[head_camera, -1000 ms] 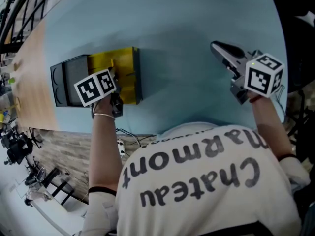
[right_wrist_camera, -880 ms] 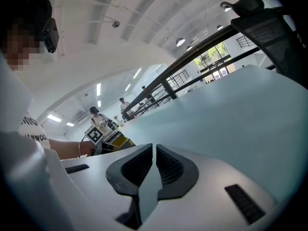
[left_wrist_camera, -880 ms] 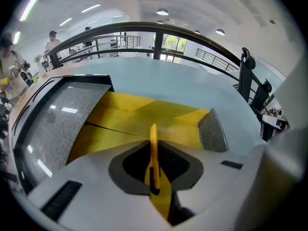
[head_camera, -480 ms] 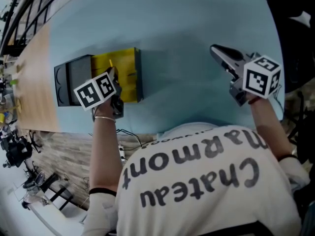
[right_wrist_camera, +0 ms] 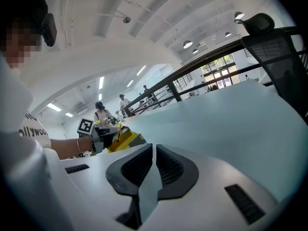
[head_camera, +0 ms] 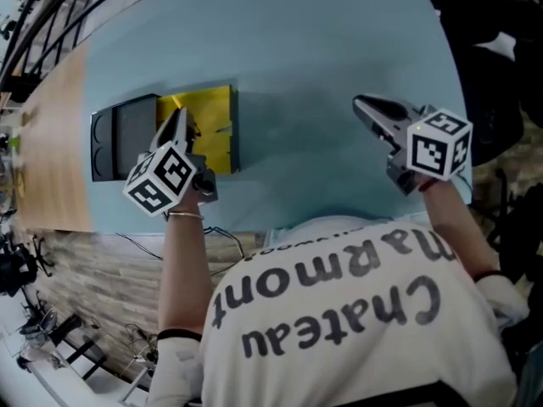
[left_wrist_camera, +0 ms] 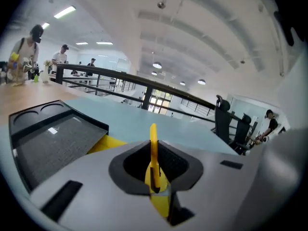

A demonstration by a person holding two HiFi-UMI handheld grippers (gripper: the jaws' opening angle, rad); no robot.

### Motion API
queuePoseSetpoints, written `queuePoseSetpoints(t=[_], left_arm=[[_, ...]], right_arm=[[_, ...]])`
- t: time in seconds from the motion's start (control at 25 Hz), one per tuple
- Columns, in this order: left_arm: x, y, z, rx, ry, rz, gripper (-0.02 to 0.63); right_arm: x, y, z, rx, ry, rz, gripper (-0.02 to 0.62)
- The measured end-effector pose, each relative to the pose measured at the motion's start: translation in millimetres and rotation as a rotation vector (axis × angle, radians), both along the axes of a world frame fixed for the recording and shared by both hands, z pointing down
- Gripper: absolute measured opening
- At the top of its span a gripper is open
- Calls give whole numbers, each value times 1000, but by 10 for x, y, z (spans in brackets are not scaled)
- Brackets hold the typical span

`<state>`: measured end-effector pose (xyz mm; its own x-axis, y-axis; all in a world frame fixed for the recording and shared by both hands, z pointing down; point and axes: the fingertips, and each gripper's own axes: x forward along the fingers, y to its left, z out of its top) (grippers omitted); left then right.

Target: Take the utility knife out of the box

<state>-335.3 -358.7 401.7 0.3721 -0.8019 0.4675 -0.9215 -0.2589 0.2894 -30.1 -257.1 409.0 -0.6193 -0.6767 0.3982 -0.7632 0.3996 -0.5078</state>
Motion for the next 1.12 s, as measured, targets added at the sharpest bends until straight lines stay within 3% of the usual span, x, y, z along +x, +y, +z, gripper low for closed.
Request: queuePoseSetpoints(t=[0.16, 0.36, 0.52, 0.8, 1.12], left_arm=[[67, 170, -293, 141, 132, 2, 43], [-1, 440, -472, 213, 204, -16, 43], [-21, 687, -511, 222, 260, -19, 43], [-56, 990, -391, 192, 269, -19, 41], [98, 1246, -491, 222, 419, 12, 38]], right_arm=[[-61, 49, -90, 14, 13, -20, 49], [-205, 109, -173, 35, 20, -55, 49], [-303, 200, -148, 33, 19, -73, 49], [-432, 444, -159, 42, 28, -89, 49], [-297, 761, -101, 18, 23, -56, 49]])
